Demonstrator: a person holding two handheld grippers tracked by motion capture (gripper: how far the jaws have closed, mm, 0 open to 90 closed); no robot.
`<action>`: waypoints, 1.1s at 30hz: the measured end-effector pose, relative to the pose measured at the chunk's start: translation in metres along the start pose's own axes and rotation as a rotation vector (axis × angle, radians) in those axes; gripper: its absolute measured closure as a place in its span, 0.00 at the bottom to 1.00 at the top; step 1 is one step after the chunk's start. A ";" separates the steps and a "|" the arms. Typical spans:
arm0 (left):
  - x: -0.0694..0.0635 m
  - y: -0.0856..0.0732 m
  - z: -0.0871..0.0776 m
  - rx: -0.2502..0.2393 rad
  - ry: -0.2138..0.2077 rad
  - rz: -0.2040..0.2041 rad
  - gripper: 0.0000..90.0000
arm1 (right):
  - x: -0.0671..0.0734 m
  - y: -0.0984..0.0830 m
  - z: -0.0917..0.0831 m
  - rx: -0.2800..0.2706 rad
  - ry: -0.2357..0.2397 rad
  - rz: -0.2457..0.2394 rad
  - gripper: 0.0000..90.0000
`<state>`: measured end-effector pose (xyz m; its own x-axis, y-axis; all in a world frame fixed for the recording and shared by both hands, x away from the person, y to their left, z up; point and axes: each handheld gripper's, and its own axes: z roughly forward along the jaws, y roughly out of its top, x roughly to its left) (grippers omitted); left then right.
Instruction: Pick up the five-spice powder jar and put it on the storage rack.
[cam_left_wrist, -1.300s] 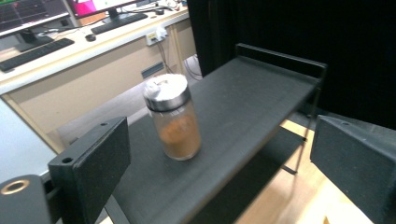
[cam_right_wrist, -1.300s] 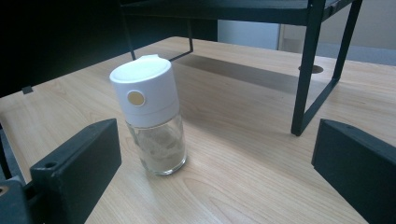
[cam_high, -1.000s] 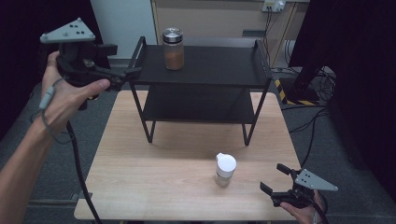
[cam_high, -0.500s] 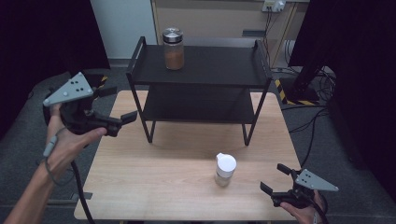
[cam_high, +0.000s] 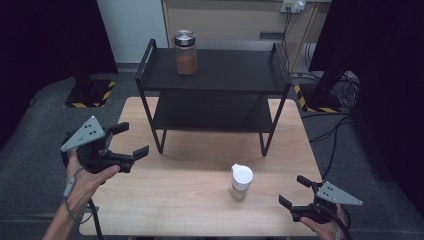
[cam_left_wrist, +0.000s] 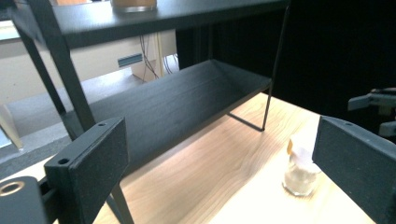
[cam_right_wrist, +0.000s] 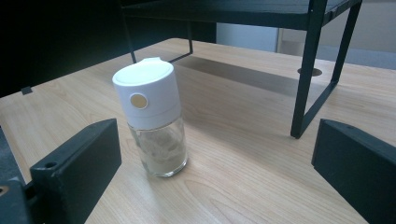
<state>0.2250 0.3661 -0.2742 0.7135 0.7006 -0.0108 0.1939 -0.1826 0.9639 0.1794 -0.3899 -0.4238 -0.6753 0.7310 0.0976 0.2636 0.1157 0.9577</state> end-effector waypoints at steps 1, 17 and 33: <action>0.000 -0.005 0.001 0.007 0.000 -0.008 0.03 | 0.000 0.000 0.000 0.000 0.000 0.000 0.02; -0.005 -0.071 0.008 0.020 0.007 -0.066 0.03 | 0.000 0.000 0.000 0.002 0.000 -0.001 0.02; -0.014 -0.114 0.007 0.089 0.043 -0.082 0.04 | 0.000 0.000 0.000 0.001 -0.003 -0.001 0.02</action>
<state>0.1975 0.3718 -0.3856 0.6638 0.7441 -0.0752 0.3103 -0.1826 0.9329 0.1789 -0.3901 -0.4238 -0.6734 0.7330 0.0961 0.2639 0.1170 0.9574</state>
